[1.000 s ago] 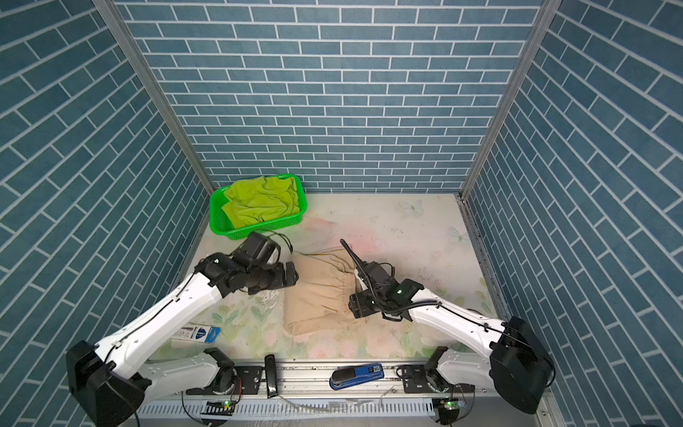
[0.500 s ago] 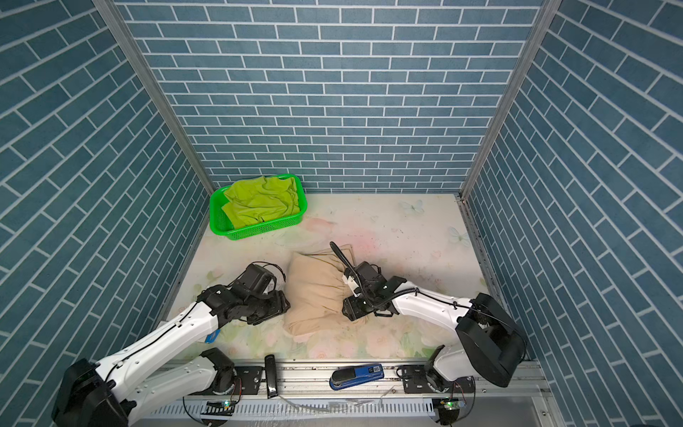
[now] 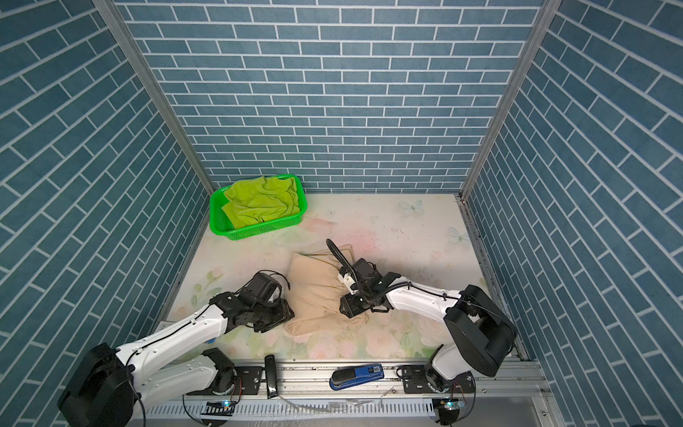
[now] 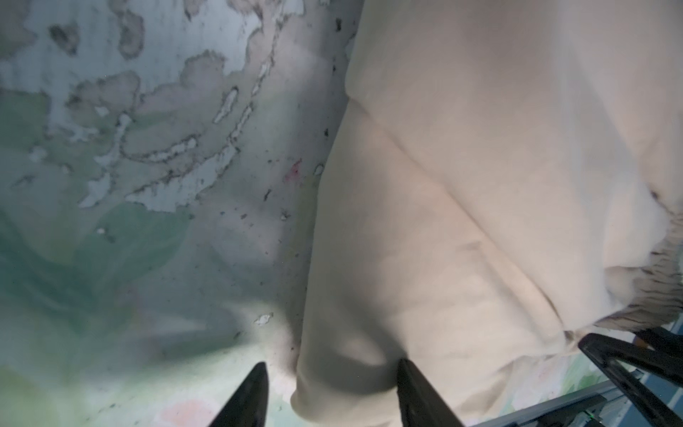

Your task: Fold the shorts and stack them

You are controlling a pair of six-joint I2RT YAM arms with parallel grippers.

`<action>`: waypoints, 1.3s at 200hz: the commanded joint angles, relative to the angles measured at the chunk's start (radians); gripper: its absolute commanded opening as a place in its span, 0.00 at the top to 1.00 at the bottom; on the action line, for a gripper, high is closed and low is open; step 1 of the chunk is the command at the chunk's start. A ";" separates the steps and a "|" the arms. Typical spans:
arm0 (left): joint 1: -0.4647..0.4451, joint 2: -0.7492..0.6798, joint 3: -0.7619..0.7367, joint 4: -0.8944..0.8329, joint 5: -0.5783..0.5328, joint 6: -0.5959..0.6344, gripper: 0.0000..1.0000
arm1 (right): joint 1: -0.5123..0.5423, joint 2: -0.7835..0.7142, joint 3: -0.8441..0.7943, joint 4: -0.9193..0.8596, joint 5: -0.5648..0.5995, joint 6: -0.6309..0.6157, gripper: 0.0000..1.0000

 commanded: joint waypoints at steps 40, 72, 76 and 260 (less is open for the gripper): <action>-0.007 0.079 -0.013 0.060 -0.002 -0.008 0.95 | -0.001 -0.023 -0.009 0.007 -0.048 0.020 0.89; -0.007 0.076 -0.005 0.003 -0.022 -0.010 1.00 | -0.013 -0.043 0.069 -0.092 -0.057 0.011 1.00; -0.008 0.073 -0.002 -0.007 -0.027 -0.009 1.00 | -0.016 -0.048 0.080 -0.106 -0.065 0.012 1.00; 0.006 -0.053 0.289 -0.364 -0.089 0.100 0.00 | -0.164 -0.229 0.161 -0.472 -0.034 -0.004 0.42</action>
